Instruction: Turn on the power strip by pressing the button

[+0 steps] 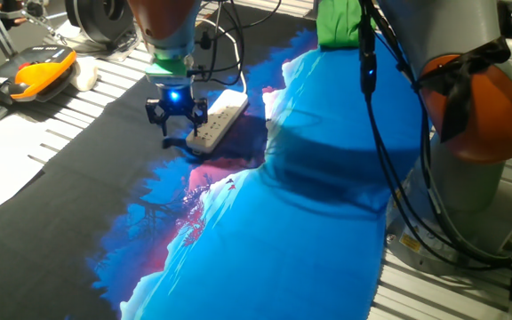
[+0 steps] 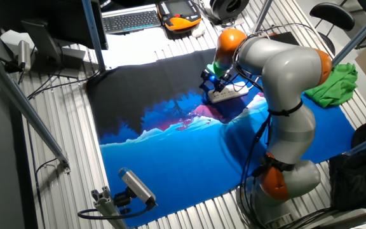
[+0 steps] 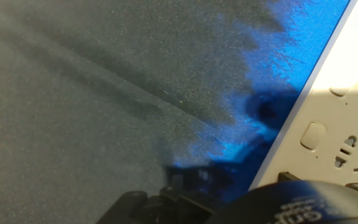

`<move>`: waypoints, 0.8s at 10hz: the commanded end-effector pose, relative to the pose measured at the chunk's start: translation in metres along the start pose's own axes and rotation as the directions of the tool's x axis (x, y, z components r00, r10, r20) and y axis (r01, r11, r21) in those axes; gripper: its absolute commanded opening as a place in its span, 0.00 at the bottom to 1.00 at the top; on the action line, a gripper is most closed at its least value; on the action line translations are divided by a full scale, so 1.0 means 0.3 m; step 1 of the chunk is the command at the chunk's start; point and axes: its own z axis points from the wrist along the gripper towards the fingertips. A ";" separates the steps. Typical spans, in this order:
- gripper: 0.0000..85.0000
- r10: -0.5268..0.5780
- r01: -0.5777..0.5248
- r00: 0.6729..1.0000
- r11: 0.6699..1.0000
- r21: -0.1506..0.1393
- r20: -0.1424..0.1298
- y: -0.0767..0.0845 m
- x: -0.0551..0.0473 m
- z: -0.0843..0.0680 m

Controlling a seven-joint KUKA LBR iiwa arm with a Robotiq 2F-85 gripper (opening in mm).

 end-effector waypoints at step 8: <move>0.60 -0.055 0.055 0.998 0.998 -0.005 -0.036 -0.001 0.017 -0.199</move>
